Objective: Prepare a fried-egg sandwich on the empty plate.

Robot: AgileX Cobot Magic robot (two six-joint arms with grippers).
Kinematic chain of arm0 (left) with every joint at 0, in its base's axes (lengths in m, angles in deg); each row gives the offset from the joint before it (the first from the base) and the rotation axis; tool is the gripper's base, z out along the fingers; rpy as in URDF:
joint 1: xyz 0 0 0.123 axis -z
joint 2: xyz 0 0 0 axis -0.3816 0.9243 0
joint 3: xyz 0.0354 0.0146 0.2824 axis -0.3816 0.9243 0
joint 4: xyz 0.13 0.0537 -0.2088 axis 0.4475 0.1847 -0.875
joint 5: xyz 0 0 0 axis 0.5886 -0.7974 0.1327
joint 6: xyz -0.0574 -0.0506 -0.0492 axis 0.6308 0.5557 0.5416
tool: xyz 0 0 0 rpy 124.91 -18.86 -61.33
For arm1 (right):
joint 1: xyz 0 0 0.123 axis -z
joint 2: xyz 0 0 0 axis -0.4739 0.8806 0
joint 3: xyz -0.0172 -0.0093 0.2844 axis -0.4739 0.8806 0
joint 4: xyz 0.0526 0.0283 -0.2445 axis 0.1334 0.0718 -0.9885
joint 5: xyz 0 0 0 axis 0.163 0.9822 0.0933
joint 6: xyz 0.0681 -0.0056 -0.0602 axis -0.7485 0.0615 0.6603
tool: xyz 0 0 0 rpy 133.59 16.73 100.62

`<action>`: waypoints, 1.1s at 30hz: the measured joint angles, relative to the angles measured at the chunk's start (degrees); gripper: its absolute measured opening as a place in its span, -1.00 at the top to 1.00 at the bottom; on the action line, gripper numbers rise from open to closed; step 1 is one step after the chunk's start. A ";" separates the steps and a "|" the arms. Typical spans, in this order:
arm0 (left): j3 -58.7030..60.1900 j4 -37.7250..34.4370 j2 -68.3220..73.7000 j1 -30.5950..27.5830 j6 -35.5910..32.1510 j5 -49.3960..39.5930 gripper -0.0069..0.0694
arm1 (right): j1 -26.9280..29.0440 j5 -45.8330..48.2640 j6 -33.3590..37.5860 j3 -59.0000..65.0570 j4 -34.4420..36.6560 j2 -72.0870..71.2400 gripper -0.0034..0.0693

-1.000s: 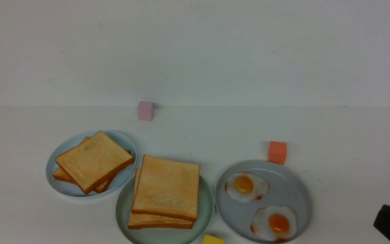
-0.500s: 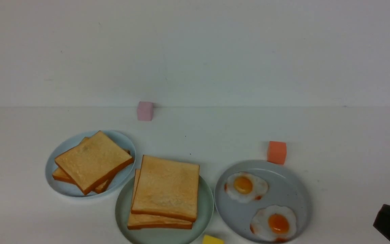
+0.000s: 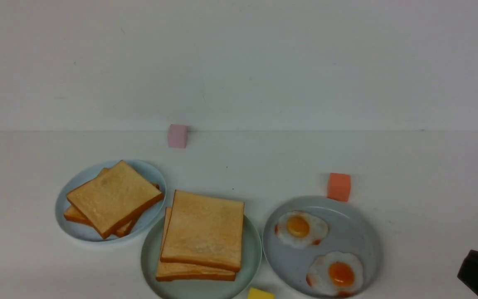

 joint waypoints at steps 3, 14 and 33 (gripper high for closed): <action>0.00 0.00 0.00 0.00 0.00 0.00 0.78 | 0.00 0.00 0.00 0.00 0.00 0.00 0.75; 0.04 0.00 0.00 0.00 -0.05 0.05 0.76 | 0.34 0.00 0.00 0.00 -0.07 0.00 0.70; 0.17 0.00 0.00 0.00 0.00 0.58 0.70 | 37.66 2.31 1.34 16.58 4.81 -17.47 0.63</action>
